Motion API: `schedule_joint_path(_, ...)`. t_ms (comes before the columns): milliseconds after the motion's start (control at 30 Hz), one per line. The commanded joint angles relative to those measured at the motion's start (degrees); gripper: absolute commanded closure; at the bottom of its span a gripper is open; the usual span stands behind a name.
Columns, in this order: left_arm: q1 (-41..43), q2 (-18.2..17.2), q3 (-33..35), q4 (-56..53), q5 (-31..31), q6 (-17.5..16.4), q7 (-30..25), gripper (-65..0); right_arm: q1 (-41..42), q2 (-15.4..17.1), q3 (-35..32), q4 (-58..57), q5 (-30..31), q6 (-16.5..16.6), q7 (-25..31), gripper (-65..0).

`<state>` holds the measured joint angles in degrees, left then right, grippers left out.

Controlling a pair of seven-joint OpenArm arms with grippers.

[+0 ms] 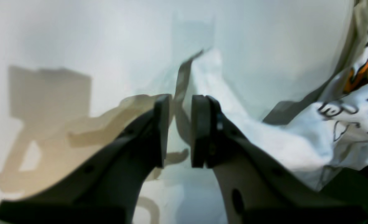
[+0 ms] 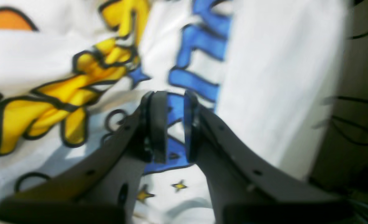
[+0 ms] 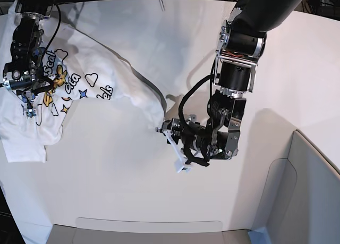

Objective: Layout the t-shirt on the table in an organized manner, then fold the t-shirt properly
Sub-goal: 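Reach the left gripper to the t-shirt hem and pull it outward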

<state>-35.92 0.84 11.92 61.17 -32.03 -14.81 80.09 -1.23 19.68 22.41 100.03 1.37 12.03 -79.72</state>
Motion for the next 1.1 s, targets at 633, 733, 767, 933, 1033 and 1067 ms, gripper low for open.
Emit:
schedule_joint_path(633, -1.8, 2.5, 0.1, -11.3, -0.6, 0.2, -9.5, -13.9, -4.3, 0.8, 0.1, 0.9, -0.2, 0.2, 0.5, -10.3)
schedule_joint_path(733, -1.6, 2.5, 0.2, -11.5, -0.6, 0.2, -9.6, -13.7, -4.3, 0.1, 0.1, 0.9, -0.2, 0.2, 0.5, -10.3)
schedule_joint_path(767, -1.6, 2.5, 0.2, -11.5, -0.7, 0.2, -9.5, -13.6, -4.3, 0.0, 0.1, 0.8, -0.2, 0.2, 0.5, -10.3)
schedule_joint_path(933, -1.6, 2.3, 0.2, -11.5, -0.9, 0.2, -9.5, 0.0, -4.3, -0.7, -2.1, -0.3, -0.2, 0.2, 0.5, -10.3)
schedule_joint_path(1033, -1.6, 2.1, -0.5, -11.5, -0.9, 0.2, -9.3, 0.0, -4.3, -0.8, -4.3, -1.9, -0.4, 0.1, 1.4, -10.3)
schedule_joint_path(1067, -1.6, 2.0, -0.5, -11.4, -0.9, 0.2, -9.1, 0.0, -4.3, -1.0, -4.4, -2.2, -0.4, 0.1, 2.2, -10.3)
